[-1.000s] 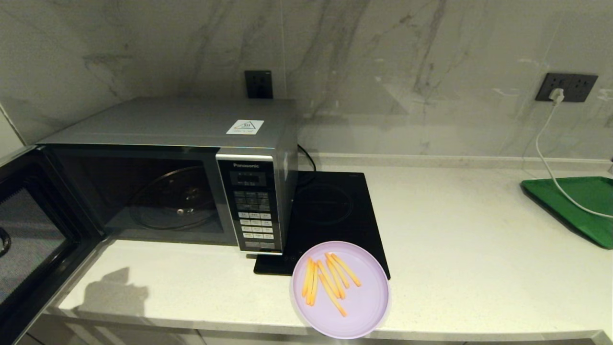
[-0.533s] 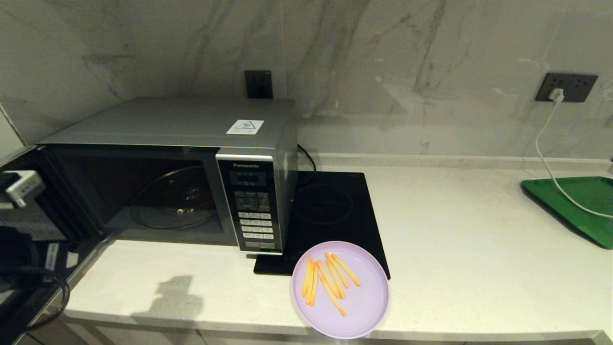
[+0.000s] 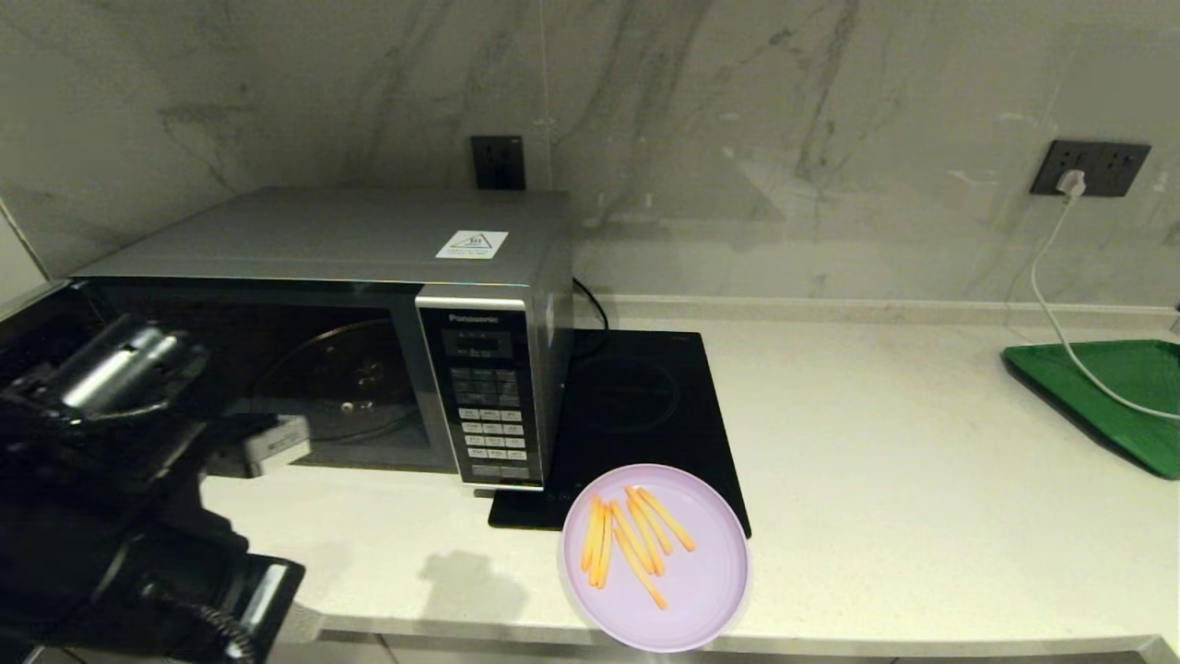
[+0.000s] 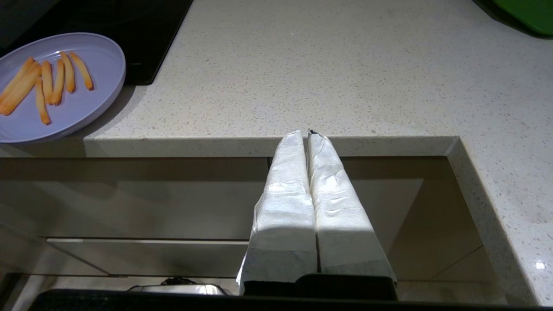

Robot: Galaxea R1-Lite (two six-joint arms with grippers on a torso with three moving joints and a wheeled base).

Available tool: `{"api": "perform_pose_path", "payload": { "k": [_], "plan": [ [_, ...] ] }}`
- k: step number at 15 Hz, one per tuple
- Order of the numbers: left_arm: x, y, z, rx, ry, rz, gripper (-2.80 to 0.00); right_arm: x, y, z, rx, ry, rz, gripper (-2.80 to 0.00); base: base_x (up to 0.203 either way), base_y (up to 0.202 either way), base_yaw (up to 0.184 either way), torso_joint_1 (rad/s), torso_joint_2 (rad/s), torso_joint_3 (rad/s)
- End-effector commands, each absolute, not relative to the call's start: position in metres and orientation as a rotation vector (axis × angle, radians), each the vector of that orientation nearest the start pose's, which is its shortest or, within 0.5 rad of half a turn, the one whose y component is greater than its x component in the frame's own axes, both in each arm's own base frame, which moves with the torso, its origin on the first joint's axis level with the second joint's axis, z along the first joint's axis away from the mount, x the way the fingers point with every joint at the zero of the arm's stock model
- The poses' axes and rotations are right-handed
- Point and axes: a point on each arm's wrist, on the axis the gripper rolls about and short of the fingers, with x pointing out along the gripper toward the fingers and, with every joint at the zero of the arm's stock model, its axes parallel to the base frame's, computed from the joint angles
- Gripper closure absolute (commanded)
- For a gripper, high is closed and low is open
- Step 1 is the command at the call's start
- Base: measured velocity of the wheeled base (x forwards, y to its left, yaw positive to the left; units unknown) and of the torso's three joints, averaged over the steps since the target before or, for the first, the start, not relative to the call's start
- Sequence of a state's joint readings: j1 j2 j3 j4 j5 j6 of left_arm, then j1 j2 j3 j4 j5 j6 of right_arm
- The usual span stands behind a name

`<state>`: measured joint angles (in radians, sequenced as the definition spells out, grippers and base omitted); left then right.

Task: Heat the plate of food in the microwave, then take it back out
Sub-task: Put the plate in the microwave oven

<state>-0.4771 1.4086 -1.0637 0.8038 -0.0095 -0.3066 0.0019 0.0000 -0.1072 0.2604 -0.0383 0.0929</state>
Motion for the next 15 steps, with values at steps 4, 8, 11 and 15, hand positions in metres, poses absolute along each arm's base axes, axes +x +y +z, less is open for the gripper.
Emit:
{"api": "perform_pose_path", "payload": {
  "k": [4,8,11,15],
  "plan": [
    [0.220,-0.185,0.190,-0.134,1.332,-0.240,-2.80,-0.033,-0.001,0.078,0.090,0.153,-0.044,0.00,0.000,0.000,0.000,0.000,0.00,0.000],
    [0.246,-0.218,0.155,-0.171,1.312,-0.157,-2.80,-0.033,-0.001,0.078,0.090,0.153,-0.042,0.00,0.000,0.000,0.000,0.000,0.00,0.000],
    [0.266,-0.236,0.125,-0.126,1.299,-0.052,-2.80,-0.033,-0.001,0.078,0.090,0.152,-0.042,0.00,0.000,0.000,0.000,0.000,0.00,0.000],
    [0.275,-0.243,0.116,-0.103,1.274,-0.016,-2.80,-0.033,-0.001,0.078,0.090,0.153,-0.044,0.00,0.000,0.000,0.000,0.000,0.00,0.000]
  ]
}}
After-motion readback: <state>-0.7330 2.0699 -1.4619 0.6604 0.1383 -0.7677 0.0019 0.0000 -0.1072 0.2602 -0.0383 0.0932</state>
